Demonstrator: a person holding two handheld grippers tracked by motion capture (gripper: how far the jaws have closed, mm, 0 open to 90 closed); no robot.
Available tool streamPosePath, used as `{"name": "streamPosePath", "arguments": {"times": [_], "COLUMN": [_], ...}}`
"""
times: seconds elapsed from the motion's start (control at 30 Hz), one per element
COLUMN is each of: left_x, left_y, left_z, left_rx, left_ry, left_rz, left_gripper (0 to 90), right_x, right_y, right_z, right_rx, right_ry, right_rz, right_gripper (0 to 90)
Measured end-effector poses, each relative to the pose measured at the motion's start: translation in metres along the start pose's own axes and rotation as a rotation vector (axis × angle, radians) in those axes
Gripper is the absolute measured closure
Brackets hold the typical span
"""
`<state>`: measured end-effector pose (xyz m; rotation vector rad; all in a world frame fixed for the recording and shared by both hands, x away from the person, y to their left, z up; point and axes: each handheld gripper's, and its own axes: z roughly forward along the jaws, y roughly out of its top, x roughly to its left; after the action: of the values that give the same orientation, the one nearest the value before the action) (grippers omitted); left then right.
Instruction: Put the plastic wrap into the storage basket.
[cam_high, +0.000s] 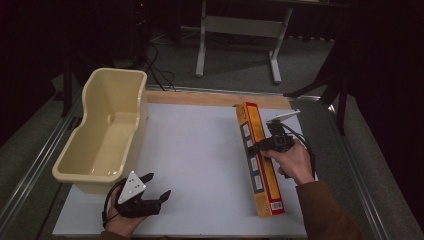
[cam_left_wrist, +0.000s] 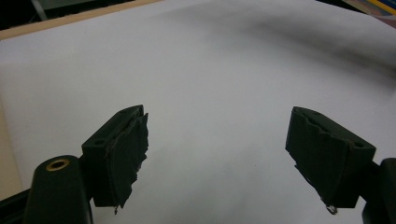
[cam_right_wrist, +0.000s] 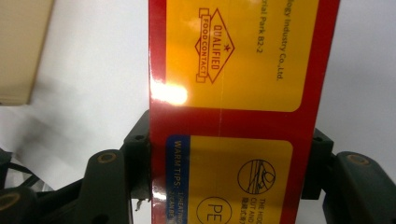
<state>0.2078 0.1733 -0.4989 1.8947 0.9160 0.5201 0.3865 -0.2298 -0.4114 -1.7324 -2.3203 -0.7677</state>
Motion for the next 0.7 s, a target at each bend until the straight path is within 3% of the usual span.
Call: {"name": "streamPosePath", "arguments": {"times": [0.23, 0.57, 0.7], "left_x": [0.0, 0.0, 0.0], "left_y": [0.0, 0.0, 0.0], "left_z": [0.0, 0.0, -0.001], "left_rx": [-0.003, -0.007, -0.005], "left_ry": [-0.001, -0.002, -0.002], "left_rz": [-0.001, 0.001, 0.002], "left_gripper": [20.5, 20.4, 20.4], "right_x": [0.016, 0.043, 0.052], "right_y": [0.01, 0.022, 0.028], "right_z": [0.004, 0.004, 0.003], "right_rx": [-0.003, -0.039, -0.049], "right_ry": [0.063, 0.097, 0.135], "right_rz": [0.006, -0.017, -0.013], "right_gripper": [39.3, 39.4, 39.4]}}
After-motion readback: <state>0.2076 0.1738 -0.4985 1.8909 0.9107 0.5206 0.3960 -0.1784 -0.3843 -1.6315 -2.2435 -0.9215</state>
